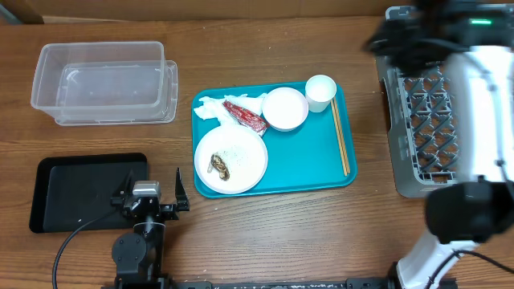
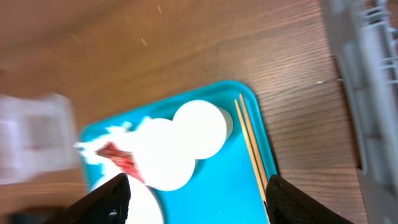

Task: Sort waste into correct bins and load items into the dishwasher
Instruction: 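Reach the right gripper to the white paper cup and grasp it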

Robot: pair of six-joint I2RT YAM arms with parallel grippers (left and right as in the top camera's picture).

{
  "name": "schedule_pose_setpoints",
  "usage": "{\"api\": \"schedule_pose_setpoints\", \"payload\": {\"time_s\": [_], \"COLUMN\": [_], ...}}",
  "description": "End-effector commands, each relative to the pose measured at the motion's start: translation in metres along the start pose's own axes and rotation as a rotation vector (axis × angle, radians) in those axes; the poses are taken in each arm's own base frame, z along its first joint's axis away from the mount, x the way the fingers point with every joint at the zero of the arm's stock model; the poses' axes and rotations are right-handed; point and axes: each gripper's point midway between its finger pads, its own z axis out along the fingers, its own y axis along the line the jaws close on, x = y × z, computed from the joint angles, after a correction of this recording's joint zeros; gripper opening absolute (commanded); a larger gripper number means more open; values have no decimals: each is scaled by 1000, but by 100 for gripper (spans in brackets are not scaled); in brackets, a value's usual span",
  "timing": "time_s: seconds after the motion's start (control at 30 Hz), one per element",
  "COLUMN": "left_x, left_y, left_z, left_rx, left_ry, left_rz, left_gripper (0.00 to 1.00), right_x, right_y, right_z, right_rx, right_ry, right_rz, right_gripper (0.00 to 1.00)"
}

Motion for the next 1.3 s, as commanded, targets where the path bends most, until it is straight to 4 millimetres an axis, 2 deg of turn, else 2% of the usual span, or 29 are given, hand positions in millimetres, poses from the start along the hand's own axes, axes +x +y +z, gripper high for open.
{"api": "schedule_pose_setpoints", "payload": {"time_s": [0.0, 0.1, 0.2, 0.4, 0.5, 0.73, 0.9, 1.13, 1.27], "left_x": [0, 0, 0, 0, 0, 0, 0, 0, 0], "left_y": [0, 0, 0, 0, 0, 0, 0, 0, 0], "left_z": [0, 0, 0, 0, 0, 0, 0, 0, 0], "left_rx": [-1, -1, -1, -1, -1, -1, -1, -1, -1], "left_ry": [-7, -7, -7, -7, -7, -7, -7, -7, -7], "left_rz": [16, 16, 16, 16, 16, 16, 16, 16, 16], "left_gripper": [100, 100, 100, 100, 100, 100, 100, 100, 100], "right_x": [3, 17, 34, 51, 56, 64, 63, 75, 75], "right_y": [1, 31, 41, 41, 35, 34, 36, 25, 26], "right_z": [31, 69, 107, 148, 162, 172, 174, 186, 184], "right_rx": [272, 284, 352, 386, 404, 393, 380, 398, 398], "right_ry": [-70, -53, -45, 0, 25, 60, 56, 85, 82], "right_rz": [-70, -151, -139, -149, -152, -150, -148, -149, -139], "right_gripper": [72, 72, 71, 67, 53, 45, 44, 44, 38]}}
